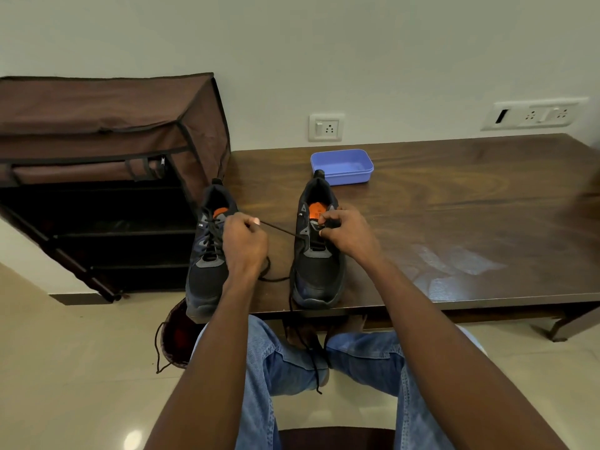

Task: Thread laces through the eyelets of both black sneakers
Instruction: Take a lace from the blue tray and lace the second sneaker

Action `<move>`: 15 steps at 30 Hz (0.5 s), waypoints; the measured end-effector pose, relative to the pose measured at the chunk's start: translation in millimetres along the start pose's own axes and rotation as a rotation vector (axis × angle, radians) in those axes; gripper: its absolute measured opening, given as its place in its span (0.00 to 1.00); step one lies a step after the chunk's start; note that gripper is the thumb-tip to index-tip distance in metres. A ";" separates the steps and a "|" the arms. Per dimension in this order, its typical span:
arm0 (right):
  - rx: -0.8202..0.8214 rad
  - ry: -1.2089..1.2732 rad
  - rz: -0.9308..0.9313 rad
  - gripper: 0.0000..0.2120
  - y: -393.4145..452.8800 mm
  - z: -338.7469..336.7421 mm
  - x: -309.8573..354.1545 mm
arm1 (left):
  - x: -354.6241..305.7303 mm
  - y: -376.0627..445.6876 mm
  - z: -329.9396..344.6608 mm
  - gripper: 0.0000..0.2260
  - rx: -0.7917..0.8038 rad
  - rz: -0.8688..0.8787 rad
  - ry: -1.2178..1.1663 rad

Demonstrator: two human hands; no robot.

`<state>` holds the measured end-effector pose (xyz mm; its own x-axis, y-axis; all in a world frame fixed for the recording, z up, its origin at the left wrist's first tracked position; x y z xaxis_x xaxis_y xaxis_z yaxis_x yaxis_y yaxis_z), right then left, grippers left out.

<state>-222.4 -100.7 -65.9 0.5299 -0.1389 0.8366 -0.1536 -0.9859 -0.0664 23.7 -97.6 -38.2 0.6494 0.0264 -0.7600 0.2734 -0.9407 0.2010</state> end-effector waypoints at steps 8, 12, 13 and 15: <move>-0.021 0.028 0.011 0.12 -4.0 -4.9 1.9 | 7.9 -4.0 0.2 0.06 -0.026 -0.068 0.240; 0.011 -0.006 0.002 0.15 -5.9 -1.2 4.7 | -10.6 -10.2 1.1 0.07 -0.003 0.094 0.198; 0.022 -0.017 0.000 0.16 -7.4 -1.0 5.9 | -13.8 -12.6 10.6 0.03 0.096 0.097 0.124; 0.029 -0.023 -0.004 0.19 -11.8 -3.3 8.1 | -10.5 -23.3 44.0 0.10 0.416 -0.001 0.030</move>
<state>-219.1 -89.9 -56.5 0.5496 -0.1371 0.8241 -0.1276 -0.9886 -0.0793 -20.7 -90.8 -62.2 0.6711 0.0310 -0.7407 -0.0321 -0.9970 -0.0709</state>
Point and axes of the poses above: each hand's wrist, its own y-axis towards the middle knuckle, its own z-axis out of the palm, x = y × z, the point moved 10 cm from there along y, towards the middle knuckle, and after that the axes turned 7 degrees about y, right-handed, at the moved point
